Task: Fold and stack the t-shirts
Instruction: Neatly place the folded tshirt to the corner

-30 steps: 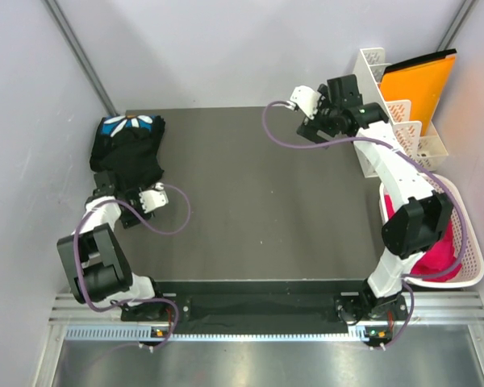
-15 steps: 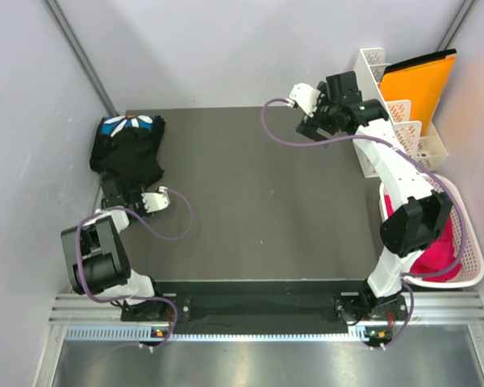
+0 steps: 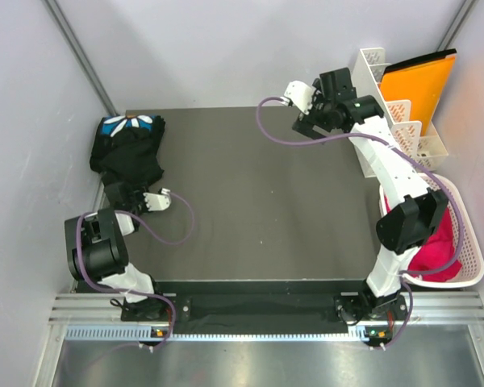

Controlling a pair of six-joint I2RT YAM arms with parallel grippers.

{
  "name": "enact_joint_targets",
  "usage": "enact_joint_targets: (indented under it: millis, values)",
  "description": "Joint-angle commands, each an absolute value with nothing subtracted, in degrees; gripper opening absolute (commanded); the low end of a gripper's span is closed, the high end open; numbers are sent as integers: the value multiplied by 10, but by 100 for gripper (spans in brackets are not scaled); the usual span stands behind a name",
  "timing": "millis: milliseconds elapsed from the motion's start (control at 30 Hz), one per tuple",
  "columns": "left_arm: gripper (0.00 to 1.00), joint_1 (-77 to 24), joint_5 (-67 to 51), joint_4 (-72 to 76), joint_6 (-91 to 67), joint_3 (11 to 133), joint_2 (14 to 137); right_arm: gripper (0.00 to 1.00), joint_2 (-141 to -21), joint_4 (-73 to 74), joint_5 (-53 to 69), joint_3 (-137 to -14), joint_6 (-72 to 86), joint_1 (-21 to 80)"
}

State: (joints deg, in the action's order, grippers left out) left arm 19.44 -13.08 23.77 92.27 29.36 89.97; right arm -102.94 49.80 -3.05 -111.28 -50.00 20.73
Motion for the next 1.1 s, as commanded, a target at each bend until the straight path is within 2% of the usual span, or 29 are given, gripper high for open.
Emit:
enact_joint_targets:
  millis: [0, 400, 533, 767, 967, 1067]
  values:
    - [63, 185, -143, 222, 898, 295, 941, 100, -1033, 499, -40, -1144, -505, 223]
    - [61, 178, -94, 262, 880, 347, 991, 100, -1023, 504, -42, -1137, -497, 228]
    - [0, 178, -91, 252, 878, 357, 990, 100, -1024, 504, -44, -1141, -498, 230]
    - [0, 178, -76, 229, 868, 353, 942, 100, -1021, 505, -51, -1143, -500, 236]
    - [0, 178, -156, 51, 830, 422, 806, 100, -1012, 505, -52, -1137, -500, 236]
    - [0, 178, -190, 7, 827, 459, 764, 100, -1007, 499, -51, -1130, -501, 236]
